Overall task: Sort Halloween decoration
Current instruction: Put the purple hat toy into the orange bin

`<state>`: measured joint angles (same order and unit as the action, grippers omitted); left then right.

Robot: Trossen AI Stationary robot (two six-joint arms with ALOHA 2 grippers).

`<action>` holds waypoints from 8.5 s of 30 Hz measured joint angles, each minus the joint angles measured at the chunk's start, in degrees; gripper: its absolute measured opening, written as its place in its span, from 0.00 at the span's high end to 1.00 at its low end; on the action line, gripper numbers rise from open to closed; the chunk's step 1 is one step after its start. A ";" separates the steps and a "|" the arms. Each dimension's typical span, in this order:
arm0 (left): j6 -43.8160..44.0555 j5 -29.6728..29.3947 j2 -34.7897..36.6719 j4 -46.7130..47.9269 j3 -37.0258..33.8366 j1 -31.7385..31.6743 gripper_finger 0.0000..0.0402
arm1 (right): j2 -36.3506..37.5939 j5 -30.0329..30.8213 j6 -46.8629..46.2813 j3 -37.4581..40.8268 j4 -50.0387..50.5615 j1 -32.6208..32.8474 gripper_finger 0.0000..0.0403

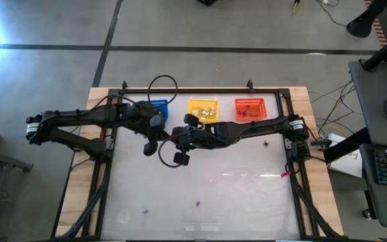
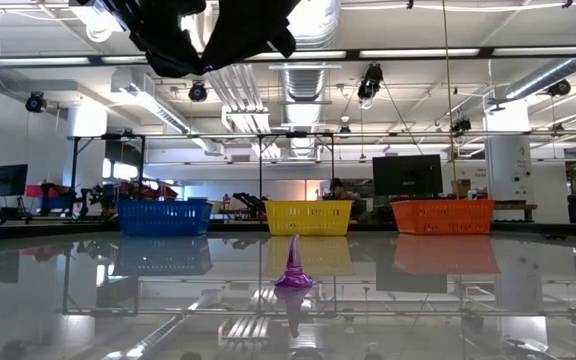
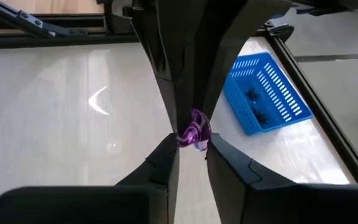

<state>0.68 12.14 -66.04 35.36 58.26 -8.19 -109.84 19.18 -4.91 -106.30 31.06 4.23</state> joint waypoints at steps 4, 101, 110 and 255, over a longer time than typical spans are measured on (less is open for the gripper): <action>-0.06 -0.02 0.00 0.06 0.00 -0.02 1.00 | 0.00 0.04 0.00 0.02 -0.04 -0.35 0.90; 1.82 -20.44 12.83 20.39 -0.09 0.04 0.86 | -26.67 -13.80 -38.89 -7.73 -4.23 0.99 0.74; 1.38 -20.46 12.81 20.41 -0.14 0.04 0.86 | -26.80 -13.07 -39.59 -7.65 -4.55 0.67 0.87; 1.32 -29.04 16.70 38.07 11.45 0.04 0.86 | 14.40 -17.49 -57.20 22.93 14.28 7.65 0.76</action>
<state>2.00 -16.89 -49.34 73.43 69.71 -8.14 -95.44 1.69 -62.11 -83.37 45.34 11.88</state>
